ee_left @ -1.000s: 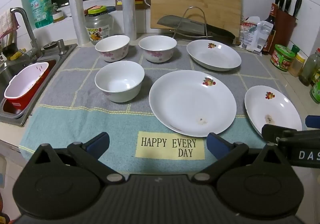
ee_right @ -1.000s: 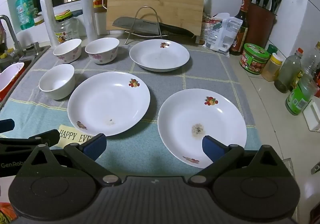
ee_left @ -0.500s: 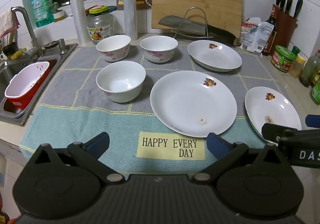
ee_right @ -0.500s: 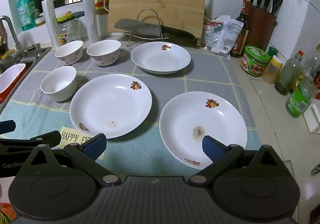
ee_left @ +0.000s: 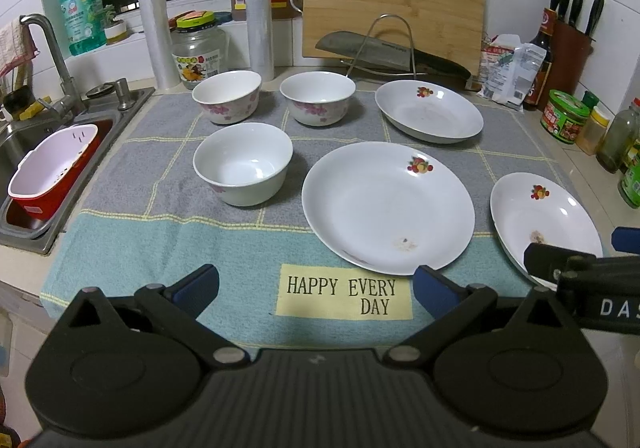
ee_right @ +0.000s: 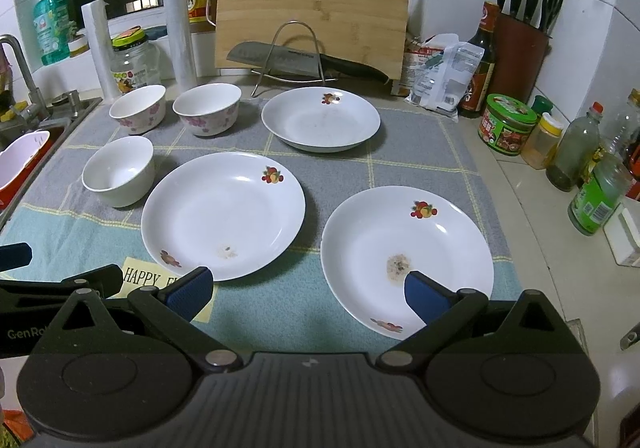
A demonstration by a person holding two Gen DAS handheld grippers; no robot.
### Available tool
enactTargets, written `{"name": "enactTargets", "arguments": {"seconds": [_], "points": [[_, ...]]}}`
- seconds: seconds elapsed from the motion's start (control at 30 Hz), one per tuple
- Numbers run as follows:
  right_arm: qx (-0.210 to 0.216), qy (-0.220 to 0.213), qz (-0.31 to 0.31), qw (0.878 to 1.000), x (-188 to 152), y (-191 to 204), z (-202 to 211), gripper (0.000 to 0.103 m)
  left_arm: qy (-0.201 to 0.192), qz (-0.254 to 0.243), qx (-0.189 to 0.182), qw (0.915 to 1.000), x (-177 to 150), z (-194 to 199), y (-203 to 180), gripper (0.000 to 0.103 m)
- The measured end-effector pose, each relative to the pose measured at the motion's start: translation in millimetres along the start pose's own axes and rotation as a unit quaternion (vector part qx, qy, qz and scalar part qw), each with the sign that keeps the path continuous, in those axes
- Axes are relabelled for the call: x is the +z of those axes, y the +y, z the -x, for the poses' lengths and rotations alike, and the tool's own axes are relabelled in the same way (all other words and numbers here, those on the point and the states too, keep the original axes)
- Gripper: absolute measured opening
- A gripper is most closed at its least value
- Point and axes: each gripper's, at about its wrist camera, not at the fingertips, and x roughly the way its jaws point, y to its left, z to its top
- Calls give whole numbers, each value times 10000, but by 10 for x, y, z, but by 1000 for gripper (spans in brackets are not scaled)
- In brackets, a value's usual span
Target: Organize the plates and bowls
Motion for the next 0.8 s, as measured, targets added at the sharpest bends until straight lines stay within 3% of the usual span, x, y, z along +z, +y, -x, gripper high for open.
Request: {"name": "enactTargets", "arguments": {"seconds": [0.8], "points": [[-137,-65,-55,9999,-5,80,66,103,-16,-35,-58,10000,20,-3,30,102]]}}
